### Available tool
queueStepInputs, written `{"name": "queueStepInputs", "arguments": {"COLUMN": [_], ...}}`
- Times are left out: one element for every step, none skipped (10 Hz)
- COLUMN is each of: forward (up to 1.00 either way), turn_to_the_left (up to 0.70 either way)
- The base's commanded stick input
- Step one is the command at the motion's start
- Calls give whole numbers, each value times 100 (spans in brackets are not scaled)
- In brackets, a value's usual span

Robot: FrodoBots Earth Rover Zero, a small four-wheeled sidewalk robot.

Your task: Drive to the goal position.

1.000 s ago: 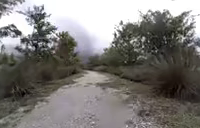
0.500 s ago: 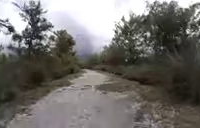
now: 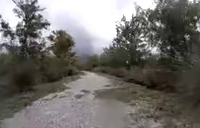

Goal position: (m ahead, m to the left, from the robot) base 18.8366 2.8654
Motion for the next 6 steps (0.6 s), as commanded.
{"name": "queueStepInputs", "arguments": {"forward": [85,85,85,85,85,85], "turn_to_the_left": [0,13,33,21,0,0]}}
